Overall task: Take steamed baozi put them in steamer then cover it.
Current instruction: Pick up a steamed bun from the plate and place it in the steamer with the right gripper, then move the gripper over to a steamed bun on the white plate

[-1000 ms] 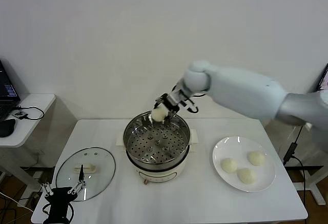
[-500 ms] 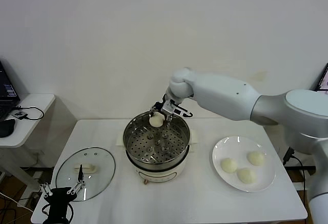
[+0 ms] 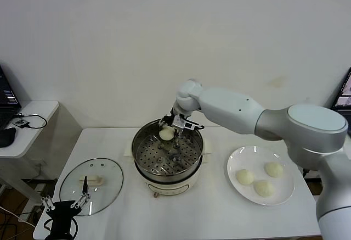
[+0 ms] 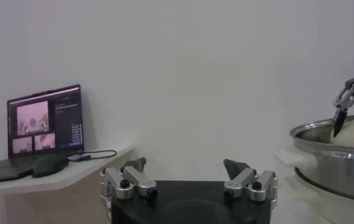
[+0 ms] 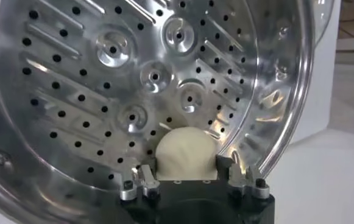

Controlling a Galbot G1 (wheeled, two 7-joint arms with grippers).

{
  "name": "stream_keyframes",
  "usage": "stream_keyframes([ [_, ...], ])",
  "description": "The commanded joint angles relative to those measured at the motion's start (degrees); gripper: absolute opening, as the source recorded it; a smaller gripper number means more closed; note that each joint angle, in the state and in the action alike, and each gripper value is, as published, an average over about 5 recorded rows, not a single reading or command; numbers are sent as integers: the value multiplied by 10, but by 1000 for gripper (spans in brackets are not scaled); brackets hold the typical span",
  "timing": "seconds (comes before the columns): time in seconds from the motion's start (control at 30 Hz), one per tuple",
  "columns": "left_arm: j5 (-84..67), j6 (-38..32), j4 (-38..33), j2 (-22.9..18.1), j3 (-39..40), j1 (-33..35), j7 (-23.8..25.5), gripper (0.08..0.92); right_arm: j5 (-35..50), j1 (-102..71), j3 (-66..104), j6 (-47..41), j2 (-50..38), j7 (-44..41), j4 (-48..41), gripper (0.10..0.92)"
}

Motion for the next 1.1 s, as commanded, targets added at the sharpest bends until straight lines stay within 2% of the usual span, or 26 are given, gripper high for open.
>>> stream_keyframes([
  [0.03,0,0,-1,0,0,0,0,823,-27,-8,3,16,11,8,-19,810],
  [0.17,0,0,-3,-1,0,1,0,823,16,21,4,4,-4,2,2,822],
  [0.27,0,0,-3,0,-1,1,0,823,96,76,-7,-44,-39,-27,53,823],
  [0.43,-5,2,-9,5,-3,-1,1,823,264,171,-32,-241,-161,-111,197,823],
  [0.57,-8,7,-11,10,-3,-8,1,823,322,211,-48,-390,-280,-150,298,823],
  [0.7,-9,13,-18,15,1,-12,3,823,335,231,-79,-449,-392,-156,383,823],
  [0.83,-9,19,-28,20,6,-13,4,823,344,222,-101,-474,-486,-149,429,823],
  [1.1,-9,24,-32,21,5,-16,4,823,262,37,-6,-473,-568,-134,446,823],
])
